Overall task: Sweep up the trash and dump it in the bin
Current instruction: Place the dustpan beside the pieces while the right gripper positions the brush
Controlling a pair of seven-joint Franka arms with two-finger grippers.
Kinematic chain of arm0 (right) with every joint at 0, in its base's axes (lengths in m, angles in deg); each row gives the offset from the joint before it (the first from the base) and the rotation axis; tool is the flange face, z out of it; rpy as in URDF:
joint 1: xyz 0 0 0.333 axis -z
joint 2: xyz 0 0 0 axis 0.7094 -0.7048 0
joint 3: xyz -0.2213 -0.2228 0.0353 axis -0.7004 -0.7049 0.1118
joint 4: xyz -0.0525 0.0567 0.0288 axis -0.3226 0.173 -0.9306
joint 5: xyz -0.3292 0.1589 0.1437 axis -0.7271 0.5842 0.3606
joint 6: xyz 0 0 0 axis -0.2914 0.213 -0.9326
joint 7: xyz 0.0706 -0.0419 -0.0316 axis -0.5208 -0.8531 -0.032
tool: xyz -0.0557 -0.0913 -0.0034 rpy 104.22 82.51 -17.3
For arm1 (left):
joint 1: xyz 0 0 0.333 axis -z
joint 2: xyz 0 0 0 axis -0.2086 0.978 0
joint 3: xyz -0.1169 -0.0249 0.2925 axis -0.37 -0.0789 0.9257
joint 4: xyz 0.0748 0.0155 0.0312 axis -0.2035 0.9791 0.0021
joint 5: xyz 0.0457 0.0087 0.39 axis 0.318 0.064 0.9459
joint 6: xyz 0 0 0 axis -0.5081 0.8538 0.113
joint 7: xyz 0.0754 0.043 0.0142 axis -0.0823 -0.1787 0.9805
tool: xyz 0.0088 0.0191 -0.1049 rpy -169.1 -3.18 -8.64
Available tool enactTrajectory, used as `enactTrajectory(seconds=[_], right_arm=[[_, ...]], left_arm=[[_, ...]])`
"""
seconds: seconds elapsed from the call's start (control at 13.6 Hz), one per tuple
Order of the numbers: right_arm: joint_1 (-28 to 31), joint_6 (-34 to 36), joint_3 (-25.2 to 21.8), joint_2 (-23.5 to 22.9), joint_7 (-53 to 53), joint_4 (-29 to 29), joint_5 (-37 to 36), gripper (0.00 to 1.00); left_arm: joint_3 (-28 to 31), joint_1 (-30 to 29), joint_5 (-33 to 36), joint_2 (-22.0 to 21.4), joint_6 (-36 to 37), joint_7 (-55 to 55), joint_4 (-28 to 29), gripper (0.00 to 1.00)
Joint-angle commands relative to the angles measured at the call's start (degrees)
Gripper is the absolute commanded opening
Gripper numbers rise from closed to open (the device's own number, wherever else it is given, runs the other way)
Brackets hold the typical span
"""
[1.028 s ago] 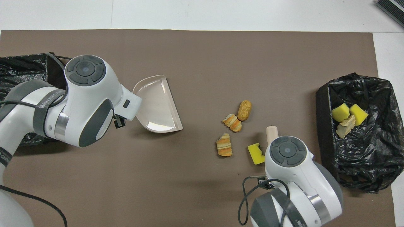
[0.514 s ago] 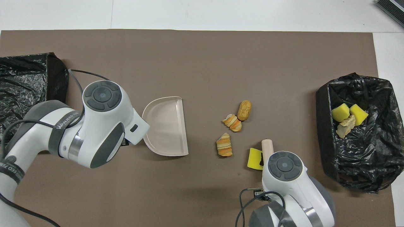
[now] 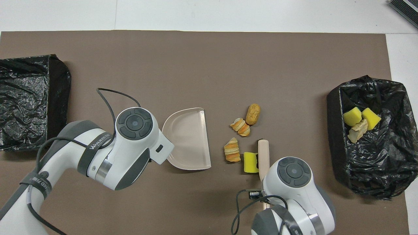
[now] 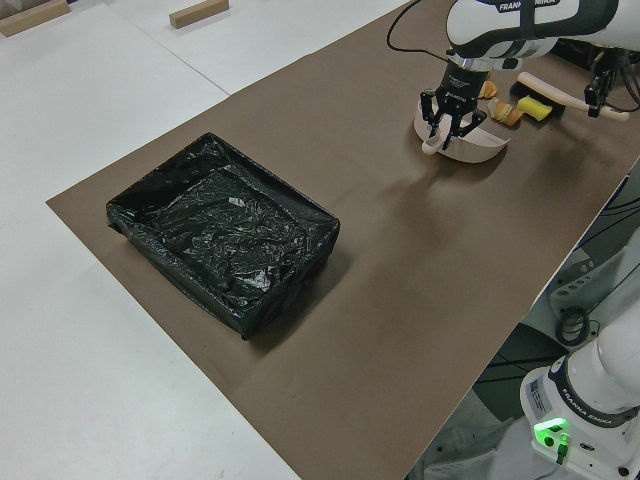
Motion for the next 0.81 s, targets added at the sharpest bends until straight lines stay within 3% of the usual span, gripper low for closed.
enactTrajectory(seconds=[0.0,0.37,0.73], right_arm=[[-1.95,-3.32,0.12,-5.27,0.27,-3.1,3.43,0.0],[-5.99,-9.21,0.21,-5.9,-0.86,-3.9,13.79,0.0],[-10.04,-10.89,0.12,-7.66,-0.78,-10.39,20.58,0.0]], left_arm=[[0.68,2.03,-0.52,-1.85,-2.86,1.11,4.09,0.0],[0.68,3.09,-0.52,-2.2,-2.6,0.85,4.71,0.0],[0.68,2.92,-0.52,-2.29,-2.6,0.85,4.72,0.0]])
